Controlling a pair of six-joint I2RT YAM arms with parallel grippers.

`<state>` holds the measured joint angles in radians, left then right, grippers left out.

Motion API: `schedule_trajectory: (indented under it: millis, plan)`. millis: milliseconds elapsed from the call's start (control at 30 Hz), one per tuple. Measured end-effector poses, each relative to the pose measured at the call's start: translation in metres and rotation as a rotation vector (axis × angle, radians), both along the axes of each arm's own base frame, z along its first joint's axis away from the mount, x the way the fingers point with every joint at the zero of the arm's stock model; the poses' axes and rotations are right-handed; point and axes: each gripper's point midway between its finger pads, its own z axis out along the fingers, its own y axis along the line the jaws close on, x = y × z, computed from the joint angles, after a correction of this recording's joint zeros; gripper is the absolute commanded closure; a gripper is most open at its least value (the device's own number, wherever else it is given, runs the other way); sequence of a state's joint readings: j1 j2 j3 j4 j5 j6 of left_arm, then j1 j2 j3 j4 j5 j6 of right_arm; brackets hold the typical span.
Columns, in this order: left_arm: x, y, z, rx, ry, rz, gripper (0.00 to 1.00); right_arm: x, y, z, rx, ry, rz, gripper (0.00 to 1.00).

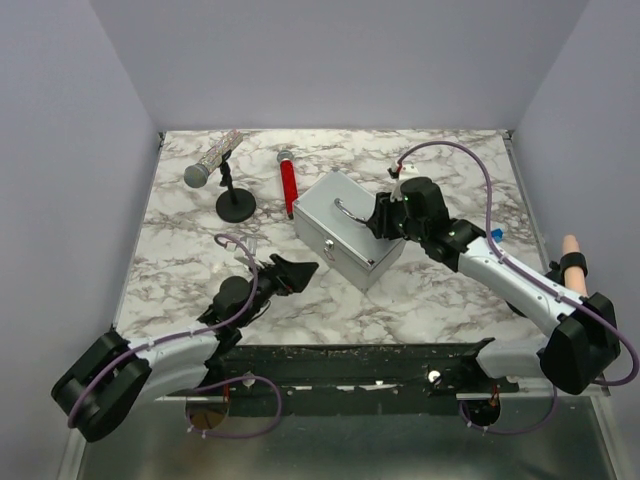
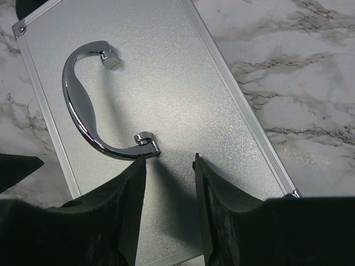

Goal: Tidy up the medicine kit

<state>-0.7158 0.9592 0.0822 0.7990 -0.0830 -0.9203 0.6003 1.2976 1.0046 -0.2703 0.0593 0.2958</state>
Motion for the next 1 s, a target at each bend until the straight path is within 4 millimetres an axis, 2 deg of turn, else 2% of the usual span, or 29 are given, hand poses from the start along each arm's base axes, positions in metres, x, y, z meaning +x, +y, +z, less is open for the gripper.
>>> schedule_trajectory:
  millis: [167, 233, 367, 567, 633, 800, 1000]
  plan:
    - [0.005, -0.014, 0.024, -0.08, -0.108, -0.047, 0.01, 0.006, -0.012, -0.001, 0.006, -0.009, -0.089, 0.5]
    - [0.009, -0.02, 0.028, -0.098, -0.124, -0.075, 0.01, 0.009, -0.019, -0.001, 0.008, -0.013, -0.119, 0.5]
    - [0.024, -0.027, 0.021, -0.108, -0.092, -0.111, 0.01, 0.011, -0.024, -0.001, 0.021, -0.02, -0.146, 0.5]
    - [0.034, -0.033, -0.028, -0.084, 0.08, -0.164, 0.06, 0.009, -0.026, -0.002, 0.033, -0.031, -0.151, 0.5]
    - [0.034, -0.037, -0.026, -0.088, 0.08, -0.191, 0.07, 0.01, -0.026, -0.001, 0.034, -0.032, -0.151, 0.5]
    - [0.037, -0.047, -0.007, -0.113, 0.025, -0.243, 0.09, 0.01, -0.026, -0.001, 0.033, -0.032, -0.15, 0.5]
    - [0.038, -0.045, -0.004, -0.117, 0.02, -0.248, 0.1, 0.005, -0.033, -0.001, 0.031, -0.045, -0.167, 0.5]
